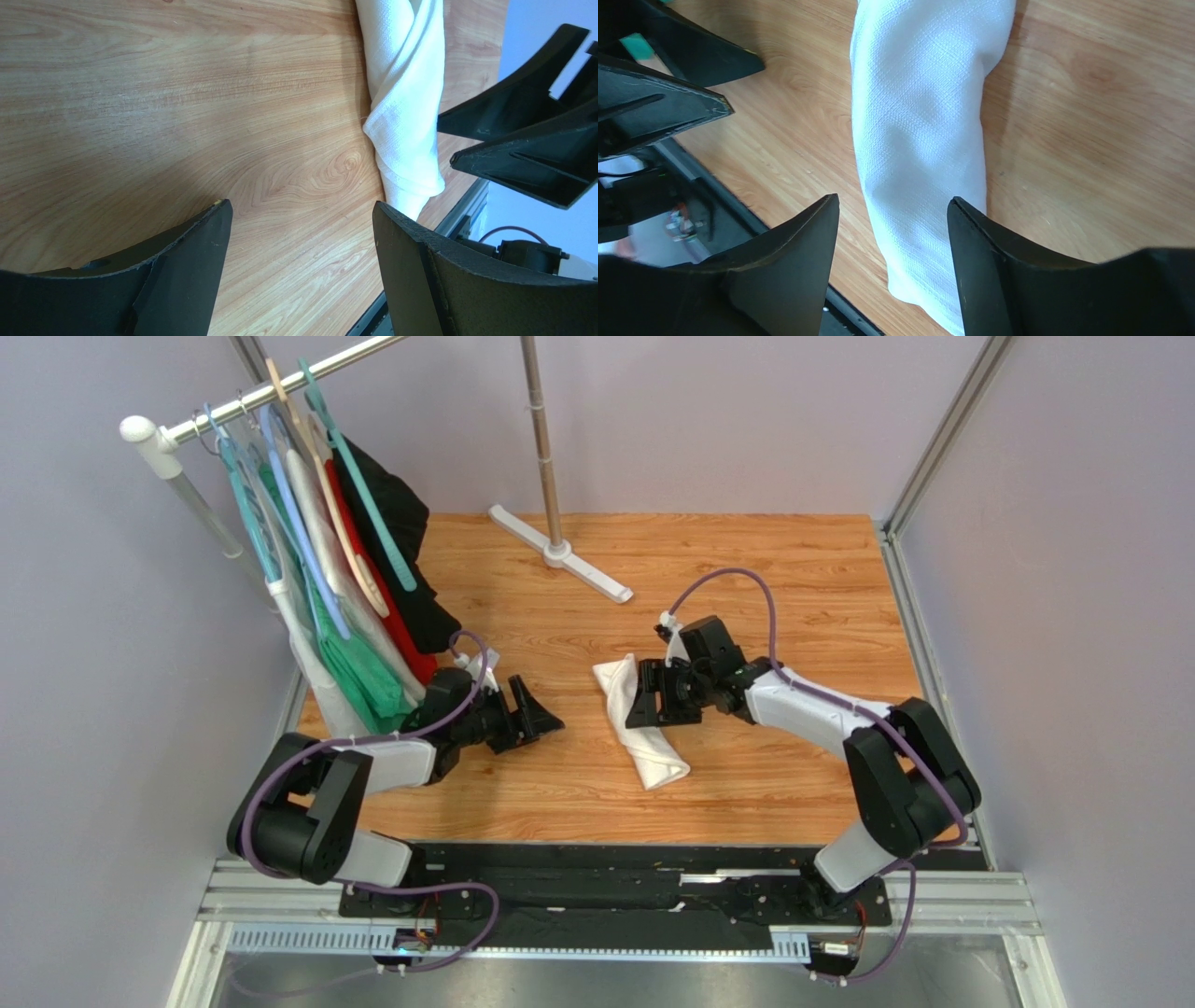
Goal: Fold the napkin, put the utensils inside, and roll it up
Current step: Roll the napkin with the utensil
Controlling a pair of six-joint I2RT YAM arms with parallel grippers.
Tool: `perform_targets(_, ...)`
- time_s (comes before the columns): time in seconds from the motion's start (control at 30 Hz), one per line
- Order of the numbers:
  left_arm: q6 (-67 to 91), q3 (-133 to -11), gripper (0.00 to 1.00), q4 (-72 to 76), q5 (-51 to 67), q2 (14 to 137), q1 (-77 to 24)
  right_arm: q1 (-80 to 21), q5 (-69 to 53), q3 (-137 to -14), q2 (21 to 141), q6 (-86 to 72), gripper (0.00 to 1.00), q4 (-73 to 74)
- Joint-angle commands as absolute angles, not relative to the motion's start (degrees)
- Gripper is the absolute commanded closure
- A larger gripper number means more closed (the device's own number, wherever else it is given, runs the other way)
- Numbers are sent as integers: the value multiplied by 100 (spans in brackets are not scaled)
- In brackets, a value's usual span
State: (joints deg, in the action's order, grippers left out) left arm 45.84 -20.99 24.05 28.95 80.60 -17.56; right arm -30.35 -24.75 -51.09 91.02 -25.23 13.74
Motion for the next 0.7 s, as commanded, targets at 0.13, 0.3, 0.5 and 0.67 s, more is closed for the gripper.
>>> perform_targets(0.13,4447,-2241,18,2505,3032,8147,-1723,-4622,1067,-5975,8648,-1732,37,2521)
perform_targets(0.3,4456,-2215,18,2514,3050,8086,-1723,-5220,2213,-6398,9280,-1688,38,2751)
perform_targets(0.5,4395,-2188,18,2356,3015,7902,-1731,-5546,3058,-6644,9851,-1573,38,2830)
perform_targets(0.67,4368,-2197,18,2311,2997,7866,-1723,-5572,3067,-6610,9993,-1564,38,2743)
